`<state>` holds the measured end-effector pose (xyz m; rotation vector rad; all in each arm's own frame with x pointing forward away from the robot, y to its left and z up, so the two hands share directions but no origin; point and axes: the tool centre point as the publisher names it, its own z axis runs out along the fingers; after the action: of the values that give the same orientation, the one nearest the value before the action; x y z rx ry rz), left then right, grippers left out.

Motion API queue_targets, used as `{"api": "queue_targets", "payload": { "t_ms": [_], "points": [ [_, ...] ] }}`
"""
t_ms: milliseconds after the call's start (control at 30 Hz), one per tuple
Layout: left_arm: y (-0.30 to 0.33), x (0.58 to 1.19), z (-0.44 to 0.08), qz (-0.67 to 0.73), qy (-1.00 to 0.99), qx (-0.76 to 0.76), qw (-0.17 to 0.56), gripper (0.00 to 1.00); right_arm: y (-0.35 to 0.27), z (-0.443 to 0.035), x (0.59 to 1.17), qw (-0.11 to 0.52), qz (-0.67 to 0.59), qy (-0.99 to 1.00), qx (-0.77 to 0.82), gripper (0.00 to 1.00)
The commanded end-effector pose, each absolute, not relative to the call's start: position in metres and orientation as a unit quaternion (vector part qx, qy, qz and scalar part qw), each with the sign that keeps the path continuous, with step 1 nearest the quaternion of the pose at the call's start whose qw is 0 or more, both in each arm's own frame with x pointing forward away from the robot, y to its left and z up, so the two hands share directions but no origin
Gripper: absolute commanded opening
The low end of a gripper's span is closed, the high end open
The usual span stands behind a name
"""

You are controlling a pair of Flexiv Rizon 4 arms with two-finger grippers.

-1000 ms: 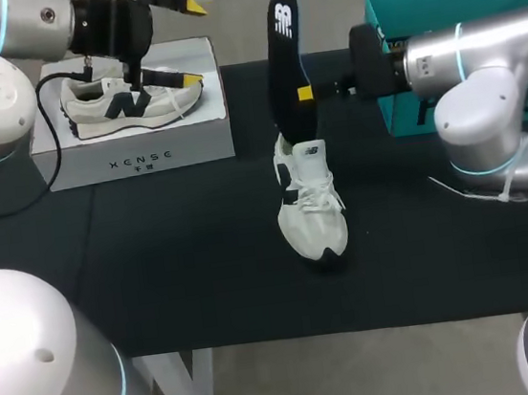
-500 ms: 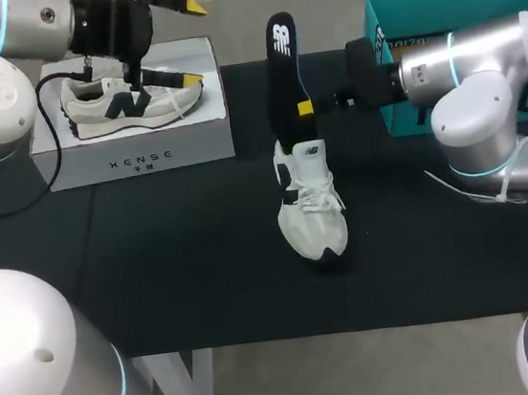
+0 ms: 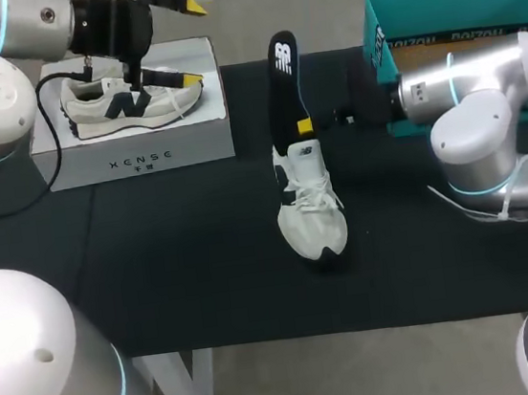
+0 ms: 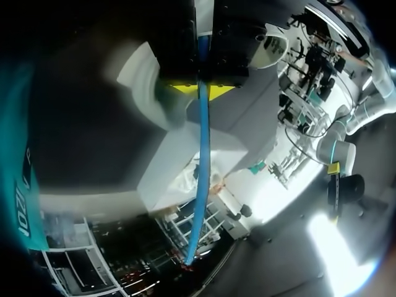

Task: Take the shoe out of the shoebox, open the shoe tongue, remove and reinsert the insole, then place the shoe into the shoebox

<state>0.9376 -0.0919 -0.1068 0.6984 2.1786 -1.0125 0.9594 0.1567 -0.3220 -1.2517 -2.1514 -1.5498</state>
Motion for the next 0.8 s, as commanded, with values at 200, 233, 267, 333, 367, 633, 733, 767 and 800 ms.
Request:
{"api": "queue_targets", "payload": {
  "t_ms": [200, 233, 267, 333, 367, 633, 733, 767, 800],
  "points": [
    [-0.092, 0.938, -0.107, -0.383, 0.827, 0.265, 0.314, 1.00, 0.159, -0.334, 0.940, 0.111, -0.506, -0.736, -0.435, 0.00],
    [-0.092, 0.938, -0.107, -0.383, 0.827, 0.265, 0.314, 1.00, 0.159, -0.334, 0.939, 0.112, -0.505, -0.736, -0.436, 0.00],
    [-0.092, 0.938, -0.107, -0.383, 0.827, 0.265, 0.314, 1.00, 0.159, -0.335, 0.939, 0.113, -0.505, -0.736, -0.437, 0.00],
    [-0.092, 0.938, -0.107, -0.383, 0.827, 0.265, 0.314, 1.00, 0.159, -0.335, 0.939, 0.116, -0.503, -0.737, -0.437, 0.00],
    [-0.092, 0.938, -0.107, -0.383, 0.827, 0.265, 0.314, 1.00, 0.159, -0.334, 0.941, 0.115, -0.502, -0.737, -0.437, 0.01],
    [-0.092, 0.938, -0.107, -0.383, 0.827, 0.265, 0.314, 1.00, 0.158, -0.321, 0.966, 0.098, -0.510, -0.737, -0.433, 0.43],
    [-0.092, 0.938, -0.107, -0.383, 0.827, 0.265, 0.314, 1.00, 0.157, -0.317, 0.976, 0.090, -0.512, -0.737, -0.432, 0.40],
    [-0.092, 0.938, -0.107, -0.383, 0.827, 0.265, 0.314, 1.00, 0.157, -0.316, 0.979, 0.086, -0.513, -0.737, -0.433, 0.36],
    [-0.092, 0.938, -0.107, -0.383, 0.827, 0.265, 0.314, 1.00, 0.157, -0.314, 0.981, 0.083, -0.514, -0.736, -0.433, 0.29]
  ]
}}
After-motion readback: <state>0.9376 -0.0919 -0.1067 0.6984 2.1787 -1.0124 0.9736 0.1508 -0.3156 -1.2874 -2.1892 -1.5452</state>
